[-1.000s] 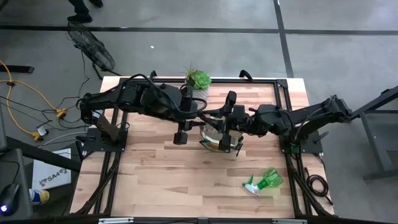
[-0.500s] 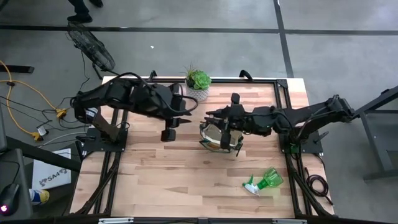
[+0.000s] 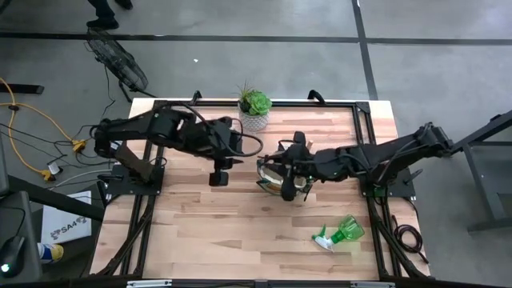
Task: Pick & Place Garden tools in Gardening bag
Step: Put the brown hand rake into the gardening bag
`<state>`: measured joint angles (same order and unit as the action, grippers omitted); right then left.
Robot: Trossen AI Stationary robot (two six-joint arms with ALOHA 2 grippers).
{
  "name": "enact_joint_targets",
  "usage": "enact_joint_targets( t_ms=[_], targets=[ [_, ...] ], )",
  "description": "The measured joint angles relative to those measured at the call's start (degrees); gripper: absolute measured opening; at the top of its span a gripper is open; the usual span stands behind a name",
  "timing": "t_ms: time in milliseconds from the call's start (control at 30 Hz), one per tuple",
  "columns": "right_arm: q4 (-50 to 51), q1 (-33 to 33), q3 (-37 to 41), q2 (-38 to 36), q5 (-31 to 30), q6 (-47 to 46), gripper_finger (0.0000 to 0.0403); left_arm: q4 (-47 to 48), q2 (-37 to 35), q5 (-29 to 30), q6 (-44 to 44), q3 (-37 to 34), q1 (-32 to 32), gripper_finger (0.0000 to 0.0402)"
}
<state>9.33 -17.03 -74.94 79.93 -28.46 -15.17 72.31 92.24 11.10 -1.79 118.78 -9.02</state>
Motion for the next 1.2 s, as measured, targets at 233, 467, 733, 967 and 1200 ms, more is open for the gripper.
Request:
enact_joint_targets(
  t_ms=[233, 467, 733, 967, 1200],
  targets=[
    [1.14, -1.16, -0.07, 2.38, 0.37, -2.89, 0.0056, -14.87, -6.16, -3.87, -2.47, -18.37, -0.02, 0.0101],
    [-0.61, -1.85, -0.04, 6.14, 1.82, -5.91, 0.0056, -28.08, -15.91, -5.20, -8.85, -38.08, -0.02, 0.0101],
    [-5.70, -1.85, 0.00, 9.79, 3.46, -7.57, 0.0056, -42.89, -27.45, -6.29, -16.04, -56.02, -0.02, 0.0101],
    [-12.14, -1.85, 0.00, 13.15, 3.52, -8.63, 0.0056, -53.23, -33.50, -8.74, -19.77, -65.97, -0.02, 0.0101],
    [-19.46, -1.80, 0.00, 15.40, 3.17, -8.21, 0.0056, -54.15, -34.39, -10.52, -20.69, -67.47, 0.00, 0.0101]
  ],
)
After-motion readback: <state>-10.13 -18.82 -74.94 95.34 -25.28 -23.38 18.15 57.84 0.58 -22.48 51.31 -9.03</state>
